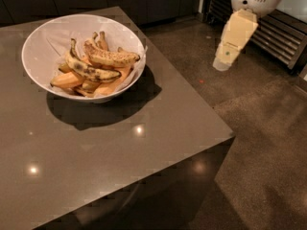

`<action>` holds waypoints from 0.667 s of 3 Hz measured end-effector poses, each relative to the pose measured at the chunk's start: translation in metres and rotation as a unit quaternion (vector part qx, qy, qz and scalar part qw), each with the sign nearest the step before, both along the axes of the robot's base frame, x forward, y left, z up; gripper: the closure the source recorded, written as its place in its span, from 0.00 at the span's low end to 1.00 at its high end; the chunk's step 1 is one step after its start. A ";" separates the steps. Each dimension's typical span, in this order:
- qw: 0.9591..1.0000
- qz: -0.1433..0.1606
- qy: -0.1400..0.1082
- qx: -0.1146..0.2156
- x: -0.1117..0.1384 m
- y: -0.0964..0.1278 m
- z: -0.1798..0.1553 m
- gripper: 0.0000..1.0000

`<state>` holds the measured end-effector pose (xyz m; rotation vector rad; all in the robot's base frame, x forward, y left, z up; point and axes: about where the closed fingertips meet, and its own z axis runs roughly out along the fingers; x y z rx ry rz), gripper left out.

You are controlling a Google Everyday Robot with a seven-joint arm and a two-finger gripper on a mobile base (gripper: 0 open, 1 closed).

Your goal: Pick banana from white bowl

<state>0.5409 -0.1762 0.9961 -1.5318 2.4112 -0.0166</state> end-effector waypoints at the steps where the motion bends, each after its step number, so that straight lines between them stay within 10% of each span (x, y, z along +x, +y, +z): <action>1: 1.000 0.002 -0.019 0.007 0.009 0.005 0.004 0.00; 2: 0.999 0.035 -0.028 0.025 0.019 0.042 0.011 0.00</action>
Offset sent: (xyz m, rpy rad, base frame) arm 0.0155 0.0813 0.0163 0.0714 -0.0137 0.1592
